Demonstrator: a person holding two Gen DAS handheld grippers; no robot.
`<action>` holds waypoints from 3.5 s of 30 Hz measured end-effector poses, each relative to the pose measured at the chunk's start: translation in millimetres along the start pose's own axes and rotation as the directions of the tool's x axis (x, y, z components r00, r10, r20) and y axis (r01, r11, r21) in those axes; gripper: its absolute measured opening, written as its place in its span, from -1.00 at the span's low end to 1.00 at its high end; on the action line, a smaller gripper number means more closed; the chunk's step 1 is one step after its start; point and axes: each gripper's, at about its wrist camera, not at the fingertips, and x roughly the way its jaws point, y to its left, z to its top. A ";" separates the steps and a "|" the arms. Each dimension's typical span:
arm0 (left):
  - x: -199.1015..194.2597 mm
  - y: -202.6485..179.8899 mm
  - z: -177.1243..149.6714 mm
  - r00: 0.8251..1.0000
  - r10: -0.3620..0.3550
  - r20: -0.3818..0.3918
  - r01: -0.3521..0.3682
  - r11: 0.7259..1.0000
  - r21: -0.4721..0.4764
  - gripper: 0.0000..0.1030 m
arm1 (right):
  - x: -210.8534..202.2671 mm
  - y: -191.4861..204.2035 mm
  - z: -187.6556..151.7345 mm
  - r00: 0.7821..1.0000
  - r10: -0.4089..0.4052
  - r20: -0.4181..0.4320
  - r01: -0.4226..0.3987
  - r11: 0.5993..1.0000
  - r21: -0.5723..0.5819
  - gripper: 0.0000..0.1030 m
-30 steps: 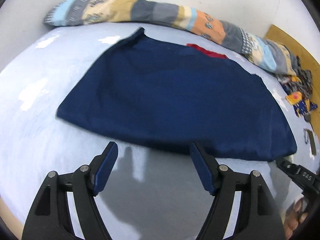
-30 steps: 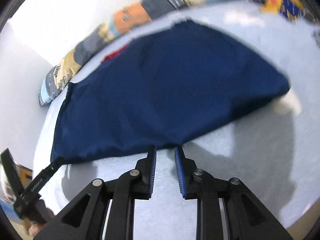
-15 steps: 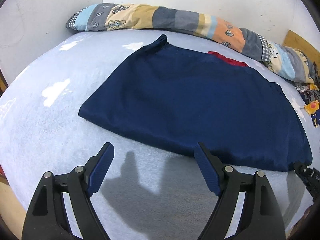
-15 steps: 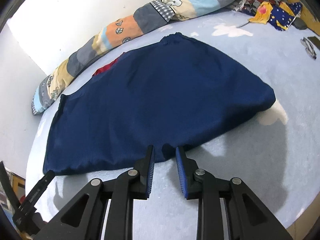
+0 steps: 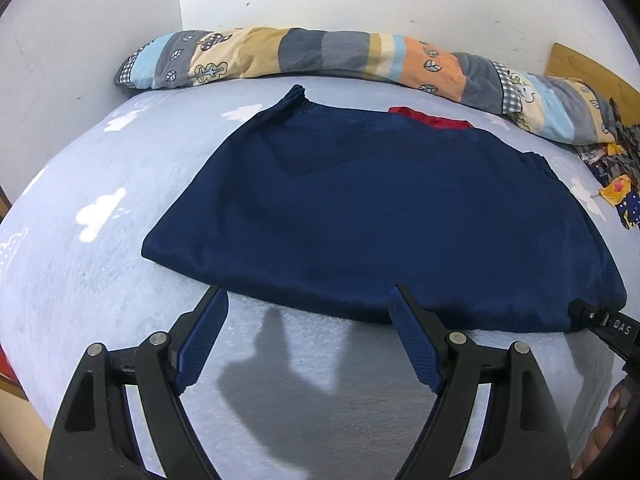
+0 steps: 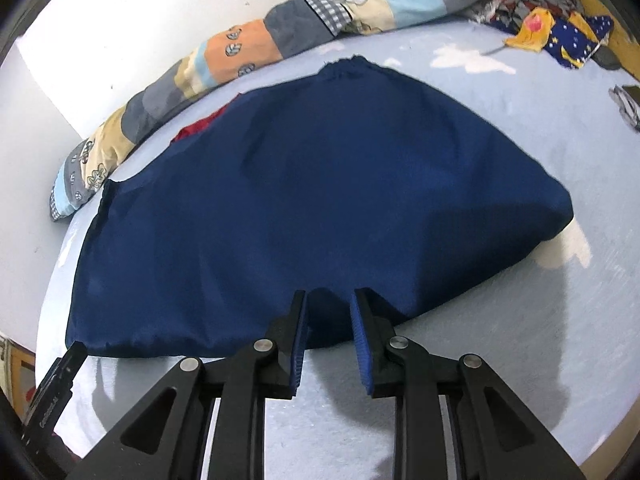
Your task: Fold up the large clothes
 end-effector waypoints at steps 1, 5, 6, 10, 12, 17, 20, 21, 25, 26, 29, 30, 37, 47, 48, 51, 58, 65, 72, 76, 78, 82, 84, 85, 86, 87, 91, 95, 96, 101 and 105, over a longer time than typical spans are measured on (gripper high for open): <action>-0.2 -0.5 0.1 1.000 -0.001 0.001 0.001 1.000 0.003 0.60 | -0.7 0.4 -0.4 1.000 0.000 0.002 0.000 1.000 -0.003 -0.52; -2.0 0.4 -0.2 1.000 -0.002 0.007 0.002 1.000 0.001 0.60 | -8.1 2.3 -2.4 1.000 0.003 0.027 -0.002 1.000 -0.012 -0.50; -2.4 1.2 -0.1 1.000 -0.005 0.007 0.005 1.000 -0.002 0.60 | -11.2 3.4 -2.4 0.999 0.007 0.041 -0.006 1.000 -0.020 -0.46; -2.2 2.9 -0.4 1.000 -0.008 0.003 0.008 1.000 -0.011 0.60 | -20.2 14.8 -4.7 0.997 0.011 0.081 -0.004 0.997 -0.080 -0.46; -2.7 2.8 -0.4 1.000 -0.008 0.004 0.008 1.000 -0.010 0.60 | -21.2 20.9 -5.8 0.996 0.012 0.087 -0.002 0.994 -0.109 -0.46; -0.9 2.4 0.1 1.000 -0.013 0.005 0.013 1.000 -0.006 0.60 | -16.8 32.7 -6.9 0.997 0.017 0.077 -0.005 0.987 -0.162 -0.46; -0.6 2.6 0.5 1.000 -0.015 0.004 0.015 1.000 -0.006 0.60 | -10.6 37.6 -7.3 0.999 0.023 0.049 -0.014 0.983 -0.182 -0.46; -0.7 2.6 0.5 1.000 -0.016 0.005 0.016 1.000 -0.006 0.60 | -8.3 37.9 -7.8 0.999 0.024 0.038 -0.016 0.983 -0.182 -0.46; -0.9 2.3 0.6 1.000 -0.018 0.005 0.018 1.000 -0.006 0.60 | 0.3 35.2 -8.3 1.000 0.029 -0.004 -0.030 0.986 -0.163 -0.46; -1.3 2.3 0.4 1.000 -0.018 0.006 0.018 1.000 -0.006 0.60 | 1.2 34.0 -8.7 0.999 0.034 -0.011 -0.035 0.987 -0.158 -0.46; -1.5 1.8 0.1 1.000 -0.018 0.004 0.018 1.000 -0.007 0.60 | 1.7 32.0 -9.2 0.999 0.042 -0.019 -0.044 0.988 -0.145 -0.45; -1.4 1.5 0.0 1.000 -0.018 0.003 0.018 1.000 -0.006 0.60 | 1.2 31.3 -9.4 0.999 0.045 -0.020 -0.047 0.989 -0.141 -0.45; -1.9 2.5 -0.1 1.000 -0.019 0.002 0.019 1.000 -0.010 0.60 | -9.4 26.0 -9.9 0.999 0.045 0.017 -0.043 0.993 -0.113 -0.42; 8.4 23.8 0.9 0.998 -0.038 -0.050 0.033 0.994 -0.104 0.60 | -13.5 -19.9 0.7 0.996 0.089 0.001 -0.089 0.991 0.103 -0.36; 8.6 26.1 0.6 0.998 -0.041 -0.052 0.035 0.993 -0.114 0.60 | -18.5 -24.9 1.9 0.994 0.106 0.012 -0.107 0.987 0.118 -0.35; 10.4 30.8 0.4 0.997 -0.048 -0.061 0.040 0.990 -0.138 0.60 | -36.7 -58.9 7.4 0.978 0.204 0.037 -0.208 0.956 0.207 -0.29; 12.7 19.6 -0.9 0.997 -0.041 -0.069 0.035 0.995 -0.089 0.60 | -62.1 -164.7 4.5 0.967 0.237 0.095 -0.255 0.873 0.416 -0.09; 14.6 14.2 -1.8 0.996 -0.026 -0.080 0.022 0.998 -0.053 0.60 | -53.4 -187.1 -7.5 0.955 0.280 0.102 -0.293 0.822 0.488 -0.10; 17.4 13.9 -2.3 0.995 -0.020 -0.093 0.014 0.998 -0.056 0.60 | -44.1 -174.8 11.7 0.946 0.306 0.108 -0.321 0.828 0.461 -0.09; 18.5 10.6 -2.5 0.995 -0.022 -0.095 0.018 0.999 -0.044 0.60 | -29.4 -169.1 22.8 0.942 0.320 0.102 -0.329 0.822 0.465 -0.09; 20.2 9.3 -2.2 0.995 -0.025 -0.099 0.021 0.999 -0.037 0.60 | -22.4 -167.4 27.5 0.940 0.326 0.102 -0.335 0.819 0.467 -0.09; 22.3 6.3 -2.0 0.994 -0.033 -0.104 0.030 0.999 -0.027 0.60 | -3.6 -165.2 40.2 0.923 0.367 0.115 -0.374 0.787 0.490 -0.10; 22.8 5.7 -2.0 0.994 -0.039 -0.106 0.036 0.999 -0.028 0.60 | 8.8 -161.6 48.8 0.908 0.400 0.124 -0.405 0.765 0.501 -0.09; 22.5 5.5 -1.8 0.994 -0.040 -0.105 0.038 0.999 -0.027 0.60 | 14.0 -159.7 52.0 0.902 0.413 0.122 -0.416 0.760 0.499 -0.09; 22.4 5.3 -1.3 0.994 -0.042 -0.103 0.039 0.999 -0.026 0.60 | 20.2 -158.7 55.6 0.897 0.427 0.118 -0.425 0.755 0.499 -0.09; 22.1 4.8 -1.1 0.994 -0.044 -0.101 0.041 0.999 -0.026 0.60 | 25.4 -158.2 59.0 0.893 0.435 0.119 -0.432 0.750 0.500 -0.09; 23.5 2.5 -1.0 0.994 -0.047 -0.103 0.045 0.999 -0.022 0.60 | 38.6 -150.2 80.7 0.873 0.476 0.105 -0.466 0.751 0.468 -0.10; 22.8 0.8 -0.9 0.994 -0.044 -0.102 0.042 0.999 -0.020 0.60 | 22.1 -134.2 91.3 0.885 0.457 0.091 -0.456 0.810 0.370 -0.62; 22.1 0.5 -0.8 0.994 -0.044 -0.101 0.042 0.999 -0.021 0.60 | 16.8 -131.2 91.6 0.886 0.453 0.095 -0.455 0.815 0.359 -0.63; 16.1 5.2 5.7 0.993 -0.100 -0.065 0.098 0.994 -0.044 0.60 | -5.9 -114.6 96.4 0.895 0.432 0.113 -0.445 0.846 0.294 -0.66; 21.8 8.6 19.8 0.993 -0.112 -0.030 0.113 0.993 0.017 0.60 | -23.1 -98.4 103.5 0.900 0.421 0.113 -0.436 0.868 0.237 -0.67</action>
